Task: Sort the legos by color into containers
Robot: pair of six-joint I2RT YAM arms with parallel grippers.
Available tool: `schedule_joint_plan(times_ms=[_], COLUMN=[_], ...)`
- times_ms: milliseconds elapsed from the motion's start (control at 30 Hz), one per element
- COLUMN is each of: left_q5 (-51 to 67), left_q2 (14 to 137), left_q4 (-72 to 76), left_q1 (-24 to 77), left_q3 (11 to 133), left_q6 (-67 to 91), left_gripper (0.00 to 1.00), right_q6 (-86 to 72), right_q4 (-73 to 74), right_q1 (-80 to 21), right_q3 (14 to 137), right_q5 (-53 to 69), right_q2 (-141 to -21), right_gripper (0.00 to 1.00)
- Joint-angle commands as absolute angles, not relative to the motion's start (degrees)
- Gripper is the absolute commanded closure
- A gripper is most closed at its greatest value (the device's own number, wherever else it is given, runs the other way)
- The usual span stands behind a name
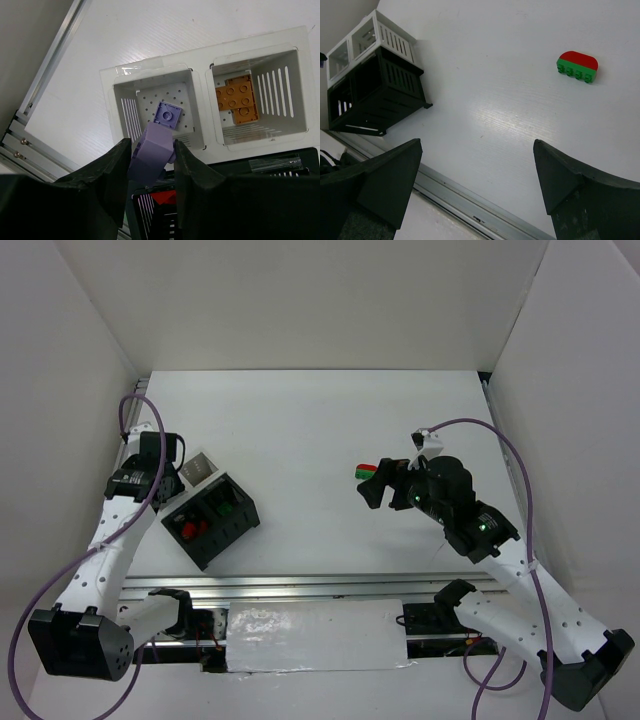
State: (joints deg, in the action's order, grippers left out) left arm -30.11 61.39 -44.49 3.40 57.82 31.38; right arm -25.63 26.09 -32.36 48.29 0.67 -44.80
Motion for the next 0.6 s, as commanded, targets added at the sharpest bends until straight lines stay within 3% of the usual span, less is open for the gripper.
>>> schedule_joint_plan(times_ms=[0,467,567], left_q5=[-30.0,-29.4,-29.4], left_q2=[60.4,61.2,61.2], left_q4=[-42.5,-42.3,-42.2], left_q1=[3.0,2.9,2.8], left_q3=[57.6,57.5,57.5], left_q6=[29.9,29.8,29.8], left_gripper=[1.0,1.0,0.94], right_q6=[-24.6,-24.5,-24.5], right_q4=[23.6,23.7,23.6], right_q1=[-32.6,-32.6,-32.5], right_q3=[47.9,48.0,47.7], right_q5=[0.4,0.6,0.8], right_q2=[-44.1,-44.1,-43.6], right_gripper=[0.0,0.0,0.0])
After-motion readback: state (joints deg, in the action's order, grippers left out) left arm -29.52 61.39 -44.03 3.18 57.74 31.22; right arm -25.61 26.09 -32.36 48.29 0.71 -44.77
